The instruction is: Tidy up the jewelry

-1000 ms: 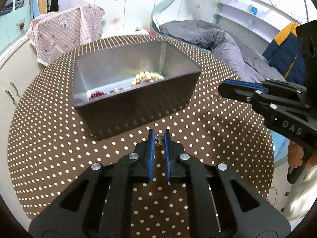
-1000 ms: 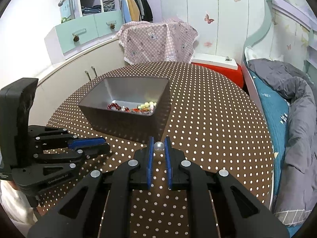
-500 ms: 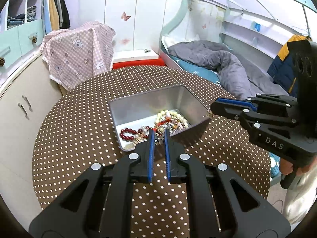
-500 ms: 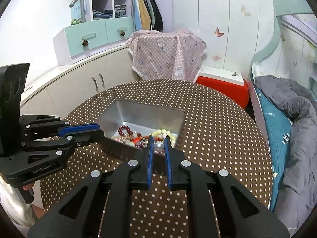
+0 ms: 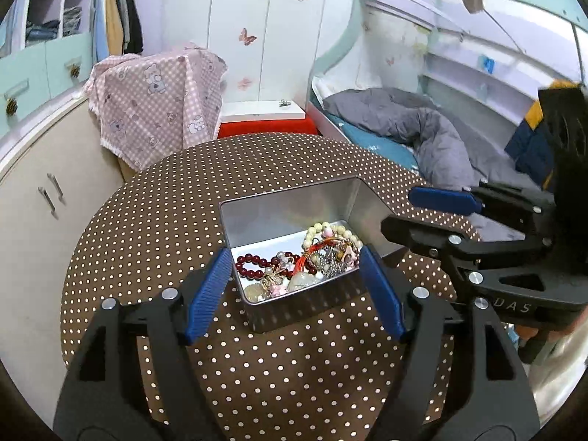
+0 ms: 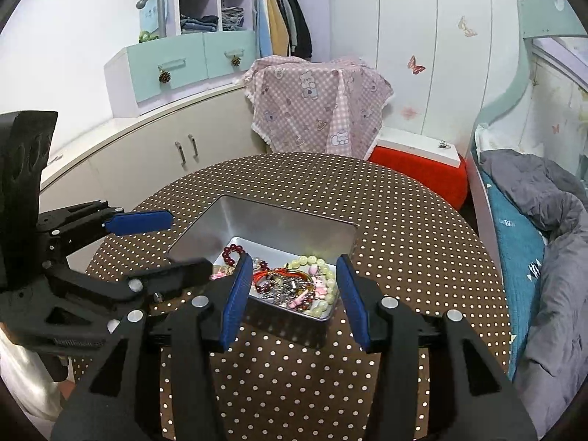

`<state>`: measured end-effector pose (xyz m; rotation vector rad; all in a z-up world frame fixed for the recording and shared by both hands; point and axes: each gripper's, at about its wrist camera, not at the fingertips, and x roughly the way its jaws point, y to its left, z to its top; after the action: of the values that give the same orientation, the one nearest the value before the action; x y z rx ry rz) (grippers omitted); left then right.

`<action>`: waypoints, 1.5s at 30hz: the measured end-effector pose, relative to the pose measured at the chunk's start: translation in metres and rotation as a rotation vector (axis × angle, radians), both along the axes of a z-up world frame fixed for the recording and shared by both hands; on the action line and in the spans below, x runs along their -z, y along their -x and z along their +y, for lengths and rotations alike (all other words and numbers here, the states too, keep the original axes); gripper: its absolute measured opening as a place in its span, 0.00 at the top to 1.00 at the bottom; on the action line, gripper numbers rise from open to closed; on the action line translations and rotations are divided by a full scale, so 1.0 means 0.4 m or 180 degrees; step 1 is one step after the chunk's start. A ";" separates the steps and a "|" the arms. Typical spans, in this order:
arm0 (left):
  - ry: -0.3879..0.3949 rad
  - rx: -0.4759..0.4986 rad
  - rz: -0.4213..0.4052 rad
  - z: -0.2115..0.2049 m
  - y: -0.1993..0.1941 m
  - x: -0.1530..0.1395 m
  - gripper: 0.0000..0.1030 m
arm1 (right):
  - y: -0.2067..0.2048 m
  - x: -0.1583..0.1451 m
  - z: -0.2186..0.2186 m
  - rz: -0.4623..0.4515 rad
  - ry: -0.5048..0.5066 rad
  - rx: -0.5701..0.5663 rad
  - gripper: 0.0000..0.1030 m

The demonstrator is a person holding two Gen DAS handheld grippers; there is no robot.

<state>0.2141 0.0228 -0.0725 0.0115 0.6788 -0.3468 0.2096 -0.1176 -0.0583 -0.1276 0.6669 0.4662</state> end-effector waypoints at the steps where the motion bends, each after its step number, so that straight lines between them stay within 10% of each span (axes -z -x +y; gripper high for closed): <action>1: 0.0010 -0.0004 -0.0004 0.002 0.000 -0.001 0.31 | 0.000 0.000 -0.003 0.0002 -0.0002 0.0012 0.57; 14: -0.0002 -0.0120 0.0010 0.007 0.025 -0.004 0.31 | 0.034 -0.003 -0.024 0.0010 -0.0043 0.0116 0.53; 45: 0.0091 -0.0556 -0.0691 -0.005 0.319 -0.181 0.14 | 0.319 -0.172 -0.072 -0.0859 -0.0216 0.0437 0.08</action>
<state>0.0864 0.0206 0.0001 -0.0366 0.4559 -0.1837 0.0822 -0.1464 0.0104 -0.0781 0.3918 0.3312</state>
